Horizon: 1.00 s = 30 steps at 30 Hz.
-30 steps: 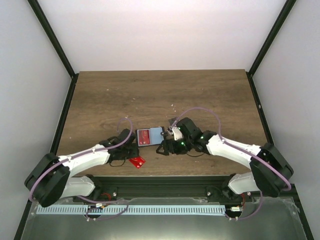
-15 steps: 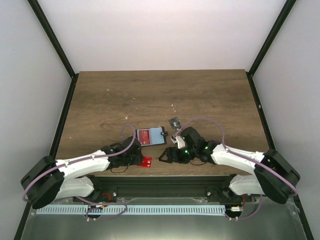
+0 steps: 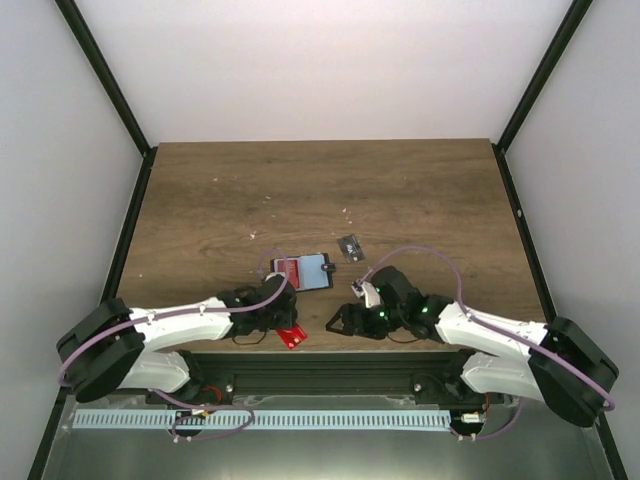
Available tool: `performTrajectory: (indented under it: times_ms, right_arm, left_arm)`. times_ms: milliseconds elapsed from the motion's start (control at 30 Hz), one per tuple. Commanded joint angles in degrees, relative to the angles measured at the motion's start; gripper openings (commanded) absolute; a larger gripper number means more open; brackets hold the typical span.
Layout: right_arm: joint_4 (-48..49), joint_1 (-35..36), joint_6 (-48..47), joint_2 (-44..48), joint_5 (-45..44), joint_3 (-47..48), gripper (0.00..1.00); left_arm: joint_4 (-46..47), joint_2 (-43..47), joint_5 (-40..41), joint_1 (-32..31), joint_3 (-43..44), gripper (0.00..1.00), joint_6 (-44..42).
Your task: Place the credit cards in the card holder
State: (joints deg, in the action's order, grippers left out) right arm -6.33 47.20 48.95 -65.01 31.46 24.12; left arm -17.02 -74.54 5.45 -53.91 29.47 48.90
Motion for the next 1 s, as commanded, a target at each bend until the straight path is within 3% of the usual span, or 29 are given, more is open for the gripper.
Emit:
performTrajectory:
  times_ms: [0,233,667,967]
  right_arm:
    - [1.7,3.6,5.0,2.8,-0.2,-1.4,0.89]
    - [8.3,10.8,15.3,3.2,-5.8,-3.9,0.85]
    - [24.7,24.1,36.5,-6.3,-20.9,-7.1,0.62]
    - [30.2,25.9,43.3,-16.5,-25.9,-4.8,0.49]
  left_arm:
    - [-2.0,-1.6,-1.1,-3.1,-1.1,0.5,2.1]
    - [-0.2,-3.7,-0.2,-6.9,-1.0,0.5,4.4]
    - [-1.3,-5.4,0.9,-9.5,-0.5,0.49,8.0]
    - [-2.0,-1.7,0.6,-9.6,-2.9,0.49,8.5]
